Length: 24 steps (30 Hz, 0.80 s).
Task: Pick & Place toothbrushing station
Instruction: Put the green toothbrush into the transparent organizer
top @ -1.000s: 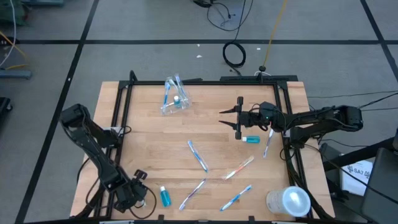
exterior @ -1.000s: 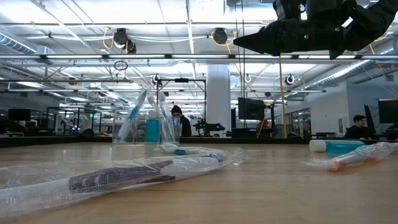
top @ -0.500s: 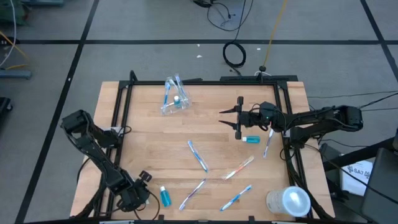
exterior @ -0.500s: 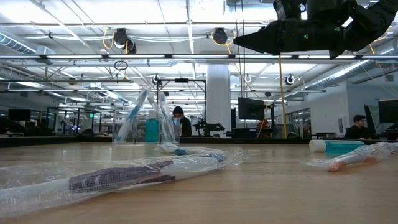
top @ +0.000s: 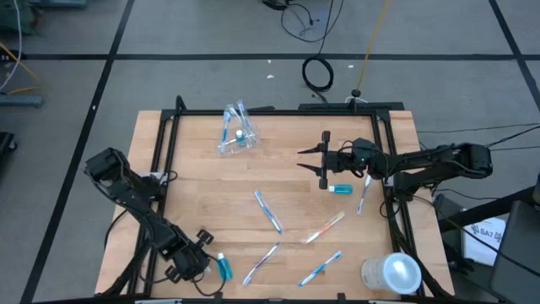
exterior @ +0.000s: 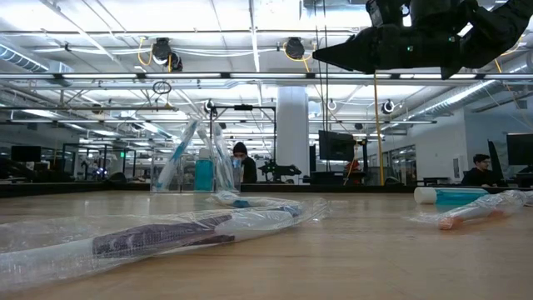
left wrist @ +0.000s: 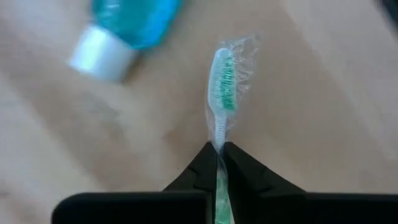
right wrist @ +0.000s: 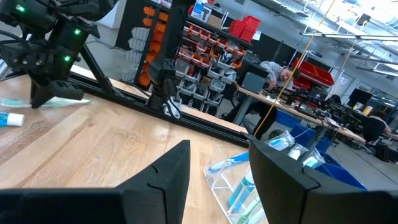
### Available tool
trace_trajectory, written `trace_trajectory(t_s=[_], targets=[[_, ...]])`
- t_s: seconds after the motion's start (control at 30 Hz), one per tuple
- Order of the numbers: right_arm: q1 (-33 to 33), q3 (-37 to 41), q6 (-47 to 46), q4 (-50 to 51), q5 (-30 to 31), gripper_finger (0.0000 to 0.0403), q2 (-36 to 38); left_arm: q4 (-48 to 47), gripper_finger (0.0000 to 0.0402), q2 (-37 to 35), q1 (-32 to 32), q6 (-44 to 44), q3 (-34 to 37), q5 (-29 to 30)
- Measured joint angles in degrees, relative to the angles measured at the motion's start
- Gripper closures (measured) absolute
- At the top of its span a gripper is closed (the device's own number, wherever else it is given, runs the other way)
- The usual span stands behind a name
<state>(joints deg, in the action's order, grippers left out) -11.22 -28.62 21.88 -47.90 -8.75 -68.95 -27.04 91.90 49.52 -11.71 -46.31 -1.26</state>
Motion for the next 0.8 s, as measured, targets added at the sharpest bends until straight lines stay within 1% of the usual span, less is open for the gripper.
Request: trace_trajectory(t_s=[0.1, 0.23, 0.33, 0.4, 0.47, 0.53, 0.57, 0.7, 0.8], targets=[[0.0, 0.0, 0.0, -0.4, 0.0, 0.0248, 0.0, -2.1, 0.0396, -3.7, -1.0, 3.8, -1.6, 2.8], [0.0, 0.0, -0.1, -0.4, 0.0, 0.0248, 0.0, -6.7, 0.0388, -9.6, -2.0, 4.9, -2.8, 7.4], [0.0, 0.0, -0.1, -0.3, 0.0, 0.0248, 0.0, -5.6, 0.0394, -15.0, -2.4, 11.0, -3.0, 10.8], [0.0, 0.0, -0.1, -0.4, 0.0, 0.0248, 0.0, -5.6, 0.0396, -18.9, -2.6, 16.1, -3.1, 16.6], [0.0, 0.0, -0.1, -0.4, 0.0, 0.0248, 0.0, -5.5, 0.039, -22.6, -2.9, 20.2, -3.1, 25.6], [0.0, 0.0, -0.1, -0.7, 0.0, 0.0248, 0.0, -5.0, 0.0385, -26.2, -3.9, 22.4, -3.1, 33.7], [0.0, 0.0, -0.1, -0.8, 0.0, 0.0248, 0.0, -4.6, 0.0384, -27.8, -4.8, 22.7, -3.1, 35.8], [0.0, 0.0, -0.1, -0.7, 0.0, 0.0248, 0.0, -0.1, 0.0396, -32.5, -10.7, 22.0, -3.1, 40.2], [0.0, 0.0, -0.1, -0.7, 0.0, 0.0248, 0.0, 2.9, 0.0393, -34.7, -16.5, 26.8, -3.1, 40.4]])
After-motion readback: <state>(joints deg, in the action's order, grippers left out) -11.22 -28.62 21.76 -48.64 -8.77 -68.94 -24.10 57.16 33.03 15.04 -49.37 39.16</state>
